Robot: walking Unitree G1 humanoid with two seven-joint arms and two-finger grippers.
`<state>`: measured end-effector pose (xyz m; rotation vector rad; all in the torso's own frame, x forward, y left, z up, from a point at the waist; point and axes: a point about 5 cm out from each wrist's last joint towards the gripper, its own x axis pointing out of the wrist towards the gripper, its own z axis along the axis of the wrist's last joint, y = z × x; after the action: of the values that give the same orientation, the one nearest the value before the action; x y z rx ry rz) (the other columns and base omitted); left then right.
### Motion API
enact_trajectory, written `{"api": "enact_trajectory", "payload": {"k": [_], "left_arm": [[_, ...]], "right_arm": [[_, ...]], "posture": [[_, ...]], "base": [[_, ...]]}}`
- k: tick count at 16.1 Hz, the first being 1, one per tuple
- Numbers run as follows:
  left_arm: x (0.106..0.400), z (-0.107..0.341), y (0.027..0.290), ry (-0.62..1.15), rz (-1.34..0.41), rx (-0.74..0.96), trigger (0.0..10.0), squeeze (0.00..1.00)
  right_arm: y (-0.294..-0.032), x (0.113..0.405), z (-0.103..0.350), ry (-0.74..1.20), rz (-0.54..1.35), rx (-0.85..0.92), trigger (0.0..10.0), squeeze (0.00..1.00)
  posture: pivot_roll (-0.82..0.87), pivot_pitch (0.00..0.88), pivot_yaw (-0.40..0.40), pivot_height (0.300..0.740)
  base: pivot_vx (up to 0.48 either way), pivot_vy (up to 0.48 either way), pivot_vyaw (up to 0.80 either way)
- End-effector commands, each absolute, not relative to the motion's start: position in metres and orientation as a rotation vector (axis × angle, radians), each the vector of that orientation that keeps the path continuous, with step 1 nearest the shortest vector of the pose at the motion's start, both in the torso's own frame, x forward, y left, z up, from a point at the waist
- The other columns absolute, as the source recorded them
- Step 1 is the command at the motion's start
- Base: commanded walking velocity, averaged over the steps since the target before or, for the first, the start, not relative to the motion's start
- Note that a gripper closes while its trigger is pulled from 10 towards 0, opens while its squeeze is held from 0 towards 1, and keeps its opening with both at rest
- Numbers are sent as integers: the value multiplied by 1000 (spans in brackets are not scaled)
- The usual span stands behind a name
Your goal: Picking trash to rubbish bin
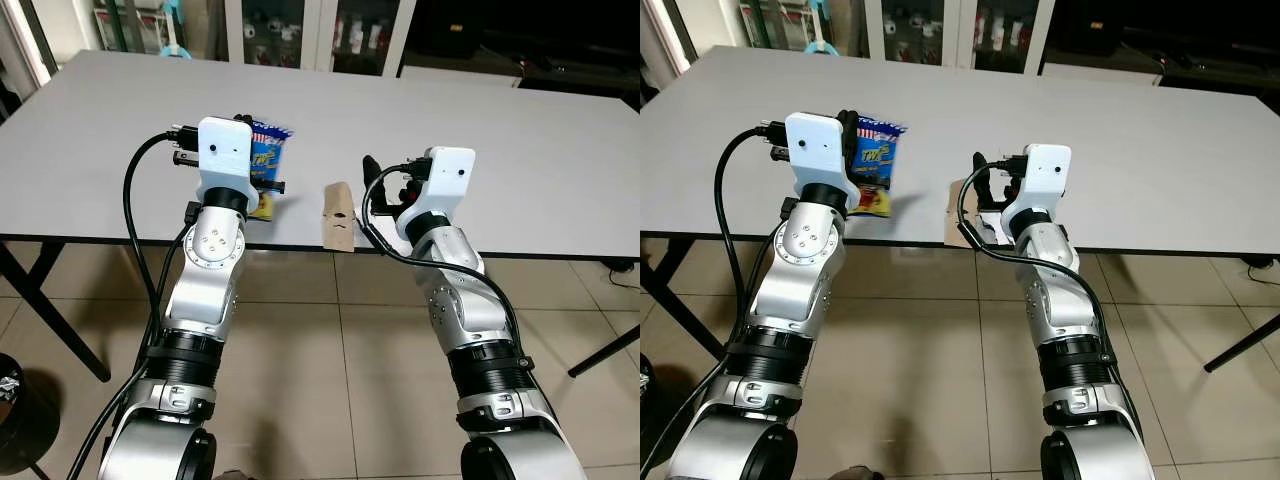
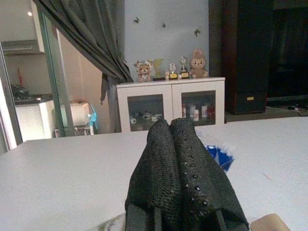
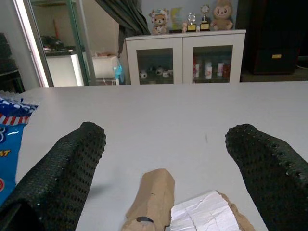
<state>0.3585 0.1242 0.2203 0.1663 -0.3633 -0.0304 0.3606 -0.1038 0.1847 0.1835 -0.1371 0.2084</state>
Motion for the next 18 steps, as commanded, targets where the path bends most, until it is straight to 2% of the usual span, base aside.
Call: {"api": "enact_trajectory", "payload": {"k": [1,18], "left_arm": [[358,223,119,-371,-56,169,10000,0],[358,220,117,-356,-69,177,10000,0]], "right_arm": [[-110,361,187,-147,186,190,10000,0],[-109,360,185,-142,185,196,10000,0]], "posture": [[-30,47,-102,740],[-30,50,-98,740]], "base": [[0,0,0],[-255,0,0]]}}
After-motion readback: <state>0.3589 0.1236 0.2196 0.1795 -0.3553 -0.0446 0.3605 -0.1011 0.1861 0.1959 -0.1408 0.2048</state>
